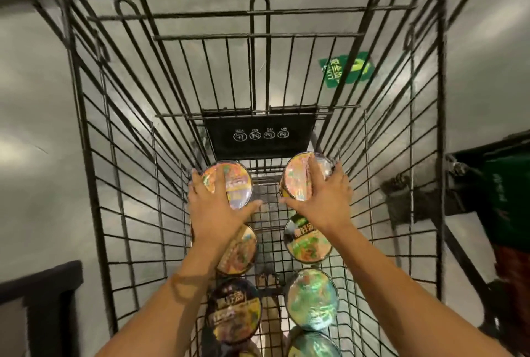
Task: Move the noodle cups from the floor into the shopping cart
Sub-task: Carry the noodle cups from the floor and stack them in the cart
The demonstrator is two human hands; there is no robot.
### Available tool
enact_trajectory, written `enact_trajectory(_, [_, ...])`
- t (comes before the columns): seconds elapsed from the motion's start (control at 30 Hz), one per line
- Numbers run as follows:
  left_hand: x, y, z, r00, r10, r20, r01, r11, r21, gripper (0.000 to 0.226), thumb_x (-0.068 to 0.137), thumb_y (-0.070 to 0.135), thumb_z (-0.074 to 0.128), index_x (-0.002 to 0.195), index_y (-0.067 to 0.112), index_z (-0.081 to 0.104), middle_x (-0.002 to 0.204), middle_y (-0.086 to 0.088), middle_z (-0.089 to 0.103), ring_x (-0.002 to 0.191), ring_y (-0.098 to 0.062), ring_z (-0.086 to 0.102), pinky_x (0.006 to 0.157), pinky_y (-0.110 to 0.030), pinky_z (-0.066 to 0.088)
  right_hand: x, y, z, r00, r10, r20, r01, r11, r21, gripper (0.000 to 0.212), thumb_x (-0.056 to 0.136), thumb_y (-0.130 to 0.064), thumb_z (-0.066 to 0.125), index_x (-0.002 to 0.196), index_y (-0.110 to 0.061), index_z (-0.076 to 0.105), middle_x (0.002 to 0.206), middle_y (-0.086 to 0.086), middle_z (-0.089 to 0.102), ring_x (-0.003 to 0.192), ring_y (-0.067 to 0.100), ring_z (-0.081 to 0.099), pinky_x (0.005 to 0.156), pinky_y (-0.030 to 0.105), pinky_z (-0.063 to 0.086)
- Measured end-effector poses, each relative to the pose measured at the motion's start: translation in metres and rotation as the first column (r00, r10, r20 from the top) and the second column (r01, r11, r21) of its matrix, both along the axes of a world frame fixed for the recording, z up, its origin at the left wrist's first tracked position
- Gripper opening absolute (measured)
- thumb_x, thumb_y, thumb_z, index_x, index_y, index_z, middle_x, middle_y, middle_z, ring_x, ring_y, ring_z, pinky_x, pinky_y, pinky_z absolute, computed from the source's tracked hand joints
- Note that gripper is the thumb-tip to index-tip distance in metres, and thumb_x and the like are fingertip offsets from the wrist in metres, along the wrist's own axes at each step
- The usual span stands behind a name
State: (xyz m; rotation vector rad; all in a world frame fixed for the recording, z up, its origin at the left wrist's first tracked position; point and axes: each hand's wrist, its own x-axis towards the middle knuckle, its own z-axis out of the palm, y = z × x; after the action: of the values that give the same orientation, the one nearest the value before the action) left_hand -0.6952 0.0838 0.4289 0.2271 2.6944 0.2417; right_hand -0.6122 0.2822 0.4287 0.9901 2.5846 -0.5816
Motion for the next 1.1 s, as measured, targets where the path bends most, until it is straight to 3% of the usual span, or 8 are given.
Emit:
enact_trajectory(0.13, [0.015,-0.007,0.027,0.999,-0.050,-0.005,0.050,0.999,0.020,0.109,0.067,0.088,0.020,0.155,0.026,0.006,0.159,-0.022,-0.006,0.146,-0.040,0.003,0.118,-0.047,0.011,0.022,-0.010,0.025,0.997,-0.073,-0.021,0.074,0.997,0.009,0.115,0.059,-0.089,0.053,0.152,-0.030,0.019,0.156,0.021,0.012,0.141,0.041,0.014,0.113,0.054,0.022])
enact_trajectory(0.27, [0.049,-0.028,0.060,0.985,-0.171,-0.022,0.172,0.985,0.025,0.095,0.083,0.080,0.028,0.155,0.027,-0.002,0.160,-0.021,-0.010,0.147,-0.039,-0.001,0.119,-0.047,0.010,0.064,-0.037,0.059,0.996,-0.075,0.041,0.073,0.996,0.044,0.110,0.065,-0.090,0.044,0.153,-0.031,0.015,0.152,0.022,0.021,0.139,0.041,0.021,0.109,0.055,0.030])
enact_trajectory(0.4, [0.097,-0.064,0.099,0.957,-0.289,-0.014,0.289,0.957,0.009,0.088,0.087,0.076,0.027,0.156,0.026,0.003,0.160,-0.019,-0.009,0.148,-0.037,-0.004,0.120,-0.045,0.007,0.124,-0.086,0.103,0.988,-0.119,0.095,0.115,0.992,0.048,0.095,0.078,-0.078,0.049,0.152,-0.027,0.019,0.156,0.022,0.015,0.143,0.040,0.015,0.114,0.051,0.023])
enact_trajectory(0.63, [0.184,-0.140,0.149,0.820,-0.571,-0.037,0.570,0.821,-0.034,0.087,0.089,0.073,0.031,0.155,0.023,0.005,0.160,-0.021,-0.005,0.147,-0.039,-0.005,0.120,-0.047,0.007,0.248,-0.193,0.159,0.949,-0.306,0.078,0.297,0.949,0.104,0.094,0.080,-0.079,0.044,0.153,-0.028,0.017,0.157,0.017,0.017,0.143,0.036,0.017,0.112,0.047,0.023])
enact_trajectory(0.83, [0.258,-0.160,0.158,0.615,-0.786,-0.056,0.779,0.617,-0.113,0.094,0.083,0.081,0.017,0.156,0.021,0.011,0.161,-0.019,0.007,0.148,-0.036,-0.006,0.120,-0.051,0.005,0.370,-0.256,0.172,0.857,-0.514,0.048,0.508,0.856,0.094,0.096,0.072,-0.084,0.036,0.146,-0.023,0.038,0.143,0.019,0.039,0.132,0.038,0.034,0.107,0.044,0.032])
enact_trajectory(0.97, [0.335,-0.136,0.169,0.444,-0.895,-0.024,0.892,0.445,-0.085,0.086,0.089,0.073,0.031,0.155,0.022,0.012,0.161,-0.019,0.001,0.148,-0.037,-0.002,0.119,-0.048,0.005,0.462,-0.278,0.172,0.726,-0.678,0.115,0.676,0.734,0.067,0.092,0.079,-0.078,0.044,0.151,-0.025,0.022,0.155,0.016,0.021,0.141,0.035,0.021,0.112,0.045,0.025])
enact_trajectory(1.1, [0.425,-0.102,0.167,0.192,-0.981,0.005,0.974,0.190,-0.124,0.084,0.089,0.073,0.031,0.155,0.025,0.013,0.161,-0.018,0.002,0.147,-0.037,0.002,0.117,-0.047,0.011,0.558,-0.295,0.164,0.542,-0.825,0.159,0.833,0.552,0.021,0.092,0.082,-0.076,0.044,0.153,-0.026,0.016,0.157,0.014,0.016,0.143,0.035,0.017,0.113,0.045,0.022])
